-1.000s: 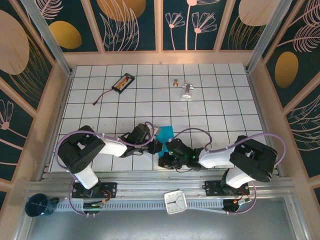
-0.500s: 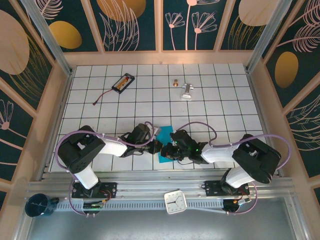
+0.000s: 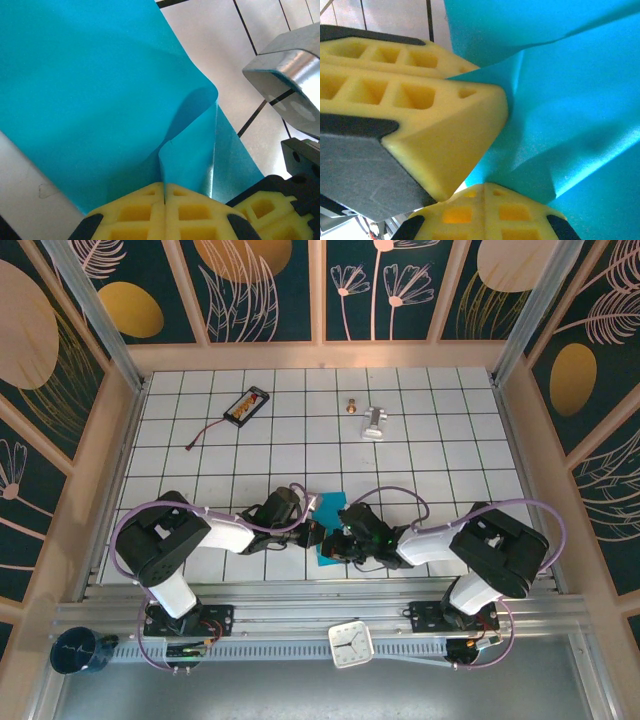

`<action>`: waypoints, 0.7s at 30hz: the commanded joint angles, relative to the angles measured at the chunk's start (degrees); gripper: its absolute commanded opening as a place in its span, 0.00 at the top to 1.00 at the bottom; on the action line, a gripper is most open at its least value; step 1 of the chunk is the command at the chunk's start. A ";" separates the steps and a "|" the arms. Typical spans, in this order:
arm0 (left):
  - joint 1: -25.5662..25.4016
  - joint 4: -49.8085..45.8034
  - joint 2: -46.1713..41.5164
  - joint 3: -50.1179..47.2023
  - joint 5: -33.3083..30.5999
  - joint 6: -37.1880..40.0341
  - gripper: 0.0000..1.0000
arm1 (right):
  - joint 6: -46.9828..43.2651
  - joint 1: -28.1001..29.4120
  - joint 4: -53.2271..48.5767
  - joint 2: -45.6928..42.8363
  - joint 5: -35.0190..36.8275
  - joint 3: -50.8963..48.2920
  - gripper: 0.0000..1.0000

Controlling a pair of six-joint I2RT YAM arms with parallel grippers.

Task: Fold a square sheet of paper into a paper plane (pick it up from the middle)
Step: Fold the triangle at the bottom-center of the table.

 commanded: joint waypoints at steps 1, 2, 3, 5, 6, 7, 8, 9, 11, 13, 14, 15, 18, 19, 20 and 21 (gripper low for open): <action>0.50 -7.95 5.57 -1.01 -8.33 1.99 1.00 | 1.62 2.45 -2.19 -0.39 0.71 -2.52 1.00; 0.46 -8.02 5.60 -1.04 -8.34 2.01 1.00 | 2.04 2.80 -2.28 -0.79 0.90 -2.87 1.00; 0.48 -7.98 5.60 -1.01 -8.48 1.99 1.00 | 2.29 3.37 -2.51 -1.18 1.21 -3.10 1.00; 0.51 -8.06 5.78 -0.91 -8.49 2.08 1.00 | 2.65 4.28 -3.06 -1.54 1.29 -3.11 1.00; 0.45 -8.13 5.86 -0.82 -8.50 2.08 1.00 | 2.73 4.86 -3.37 -1.63 1.37 -2.98 1.00; 0.45 -8.15 5.87 -0.71 -8.57 2.15 1.00 | 2.91 5.44 -3.64 -1.57 1.48 -2.85 1.00; 0.43 -8.22 5.95 -0.68 -8.59 2.17 1.00 | 3.08 5.89 -3.70 -1.59 1.54 -2.80 1.00; 0.47 -8.38 5.94 -0.64 -8.67 2.14 1.00 | 3.38 6.44 -3.70 -1.67 1.50 -2.80 1.00; 0.47 -8.42 6.04 -0.55 -8.65 2.26 1.00 | 3.55 7.29 -3.51 -1.75 1.24 -2.56 1.00; 0.50 -8.44 6.12 -0.53 -8.60 2.26 1.00 | 2.44 7.35 -3.62 -2.48 0.80 -1.98 1.00; 0.46 -8.50 6.13 -0.46 -8.60 2.33 1.00 | 1.70 6.79 -3.92 -3.42 0.96 -1.76 1.00; 0.45 -8.51 6.11 -0.46 -8.38 2.36 1.00 | 0.98 5.75 -3.95 -4.71 1.03 -1.75 1.00; 0.47 -8.74 6.13 -0.29 -8.38 2.43 1.00 | -0.53 1.27 -3.83 -8.89 0.68 -2.48 1.00; 0.45 -8.81 6.22 -0.28 -8.33 2.42 1.00 | -0.91 -0.21 -3.80 -10.18 0.67 -2.86 1.00; 0.46 -8.77 6.22 -0.28 -8.33 2.43 1.00 | -1.22 -1.67 -3.99 -11.07 0.58 -3.05 1.00; 0.49 -8.78 6.22 -0.19 -8.26 2.43 1.00 | -1.50 -3.26 -4.16 -11.84 0.58 -3.22 1.00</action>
